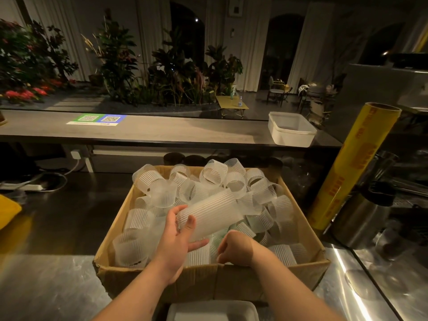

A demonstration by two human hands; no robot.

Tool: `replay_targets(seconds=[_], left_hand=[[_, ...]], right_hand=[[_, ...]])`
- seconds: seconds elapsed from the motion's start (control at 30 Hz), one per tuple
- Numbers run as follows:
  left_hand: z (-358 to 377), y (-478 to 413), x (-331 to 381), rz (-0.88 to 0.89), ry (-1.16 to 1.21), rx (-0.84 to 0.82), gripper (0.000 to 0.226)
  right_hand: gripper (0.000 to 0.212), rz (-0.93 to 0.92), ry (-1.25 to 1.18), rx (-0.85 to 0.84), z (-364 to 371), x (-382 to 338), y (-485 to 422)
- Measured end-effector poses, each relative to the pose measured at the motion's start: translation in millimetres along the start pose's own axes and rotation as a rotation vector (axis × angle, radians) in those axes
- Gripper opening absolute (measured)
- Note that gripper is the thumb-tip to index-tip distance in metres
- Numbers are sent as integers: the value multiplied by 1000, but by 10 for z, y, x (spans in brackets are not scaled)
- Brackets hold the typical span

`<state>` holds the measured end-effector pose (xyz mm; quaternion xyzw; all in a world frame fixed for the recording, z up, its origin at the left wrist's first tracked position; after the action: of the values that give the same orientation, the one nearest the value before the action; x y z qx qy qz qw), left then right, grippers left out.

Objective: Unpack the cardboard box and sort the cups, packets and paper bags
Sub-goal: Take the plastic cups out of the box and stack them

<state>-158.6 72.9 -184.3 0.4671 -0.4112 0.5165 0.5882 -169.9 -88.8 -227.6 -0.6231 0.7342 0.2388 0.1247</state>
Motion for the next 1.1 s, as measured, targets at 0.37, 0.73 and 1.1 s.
replay_targets(seconds=[0.37,0.73,1.1], left_hand=[[-10,-39,3,10,38,7,54],[14,-9,-1,13,12,-6,55],[51,40,11,-16,-9,-49,53]], right_hand=[[7,179,-583,435,-891,587,371],[9,-33,-914,624,-1278,216,533],[29,-160,-806,534,-1044,-49,447]])
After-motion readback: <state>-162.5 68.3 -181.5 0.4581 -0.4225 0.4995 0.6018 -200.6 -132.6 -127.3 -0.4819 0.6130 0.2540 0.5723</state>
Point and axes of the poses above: each hand's wrist, its own y-axis away from the middle knuckle, its own z-axis out of the palm, x = y × z, the point moved 9 cm from there along -y, towards the middle knuckle, and after that the axes turned 15 degrees about x, right-handed, at the moved point
